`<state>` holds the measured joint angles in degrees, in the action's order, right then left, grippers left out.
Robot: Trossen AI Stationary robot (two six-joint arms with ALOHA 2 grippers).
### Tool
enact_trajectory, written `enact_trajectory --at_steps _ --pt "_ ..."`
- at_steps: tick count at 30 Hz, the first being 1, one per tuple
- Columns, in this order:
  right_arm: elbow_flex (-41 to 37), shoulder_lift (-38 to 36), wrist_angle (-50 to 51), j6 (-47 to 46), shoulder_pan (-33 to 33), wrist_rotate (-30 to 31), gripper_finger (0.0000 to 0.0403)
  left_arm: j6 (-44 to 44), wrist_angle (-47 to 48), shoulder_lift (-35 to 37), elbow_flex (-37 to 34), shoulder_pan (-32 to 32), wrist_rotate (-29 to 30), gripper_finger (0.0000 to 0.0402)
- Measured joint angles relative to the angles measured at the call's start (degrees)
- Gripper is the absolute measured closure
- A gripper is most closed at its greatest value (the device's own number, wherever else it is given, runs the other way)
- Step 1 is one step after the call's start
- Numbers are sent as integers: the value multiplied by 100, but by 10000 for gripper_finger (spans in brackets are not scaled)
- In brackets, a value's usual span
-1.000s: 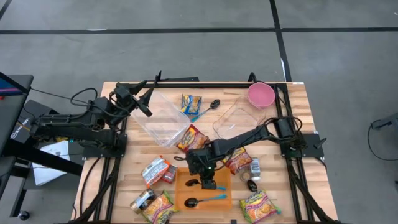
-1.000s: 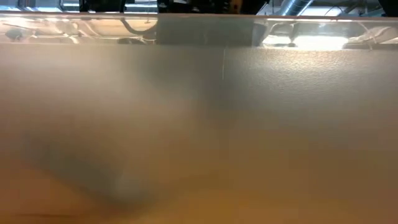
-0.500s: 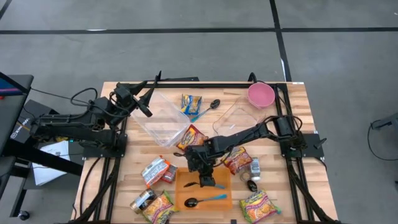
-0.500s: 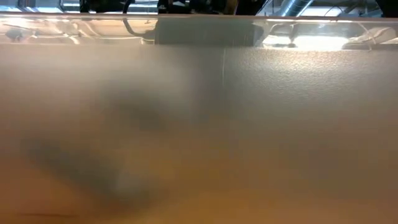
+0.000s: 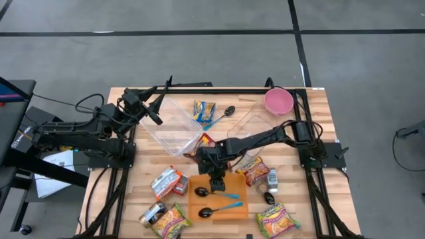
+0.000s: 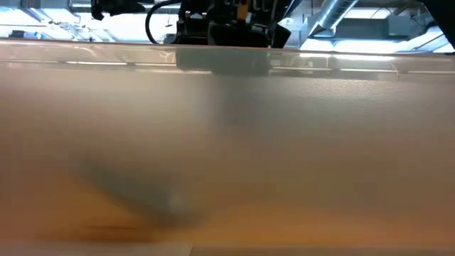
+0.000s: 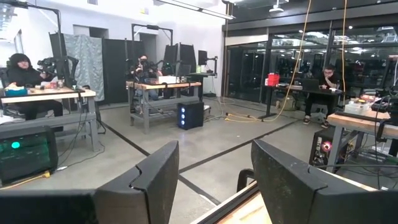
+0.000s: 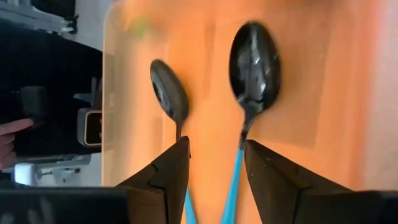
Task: Pick & Place Food Item
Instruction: Put the white seasoning bottle into the transparent bin
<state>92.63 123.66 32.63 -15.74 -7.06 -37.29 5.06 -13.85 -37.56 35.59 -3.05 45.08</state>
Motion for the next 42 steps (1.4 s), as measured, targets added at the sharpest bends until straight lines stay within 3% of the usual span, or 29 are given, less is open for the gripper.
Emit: enact_trajectory --at_steps 8,15,26,42 --pt "495 0 47 -211 128 -340 266 0 0 0 0 0 2 206" --pt "996 -384 578 -105 423 -35 266 0 -2 0 0 -2 2 206" --pt "991 -2350 2044 286 1024 2355 266 -146 -37 2 2 -3 4 206" --pt "939 -4663 3966 -217 506 5676 266 -873 -189 -56 2 0 -357 206"
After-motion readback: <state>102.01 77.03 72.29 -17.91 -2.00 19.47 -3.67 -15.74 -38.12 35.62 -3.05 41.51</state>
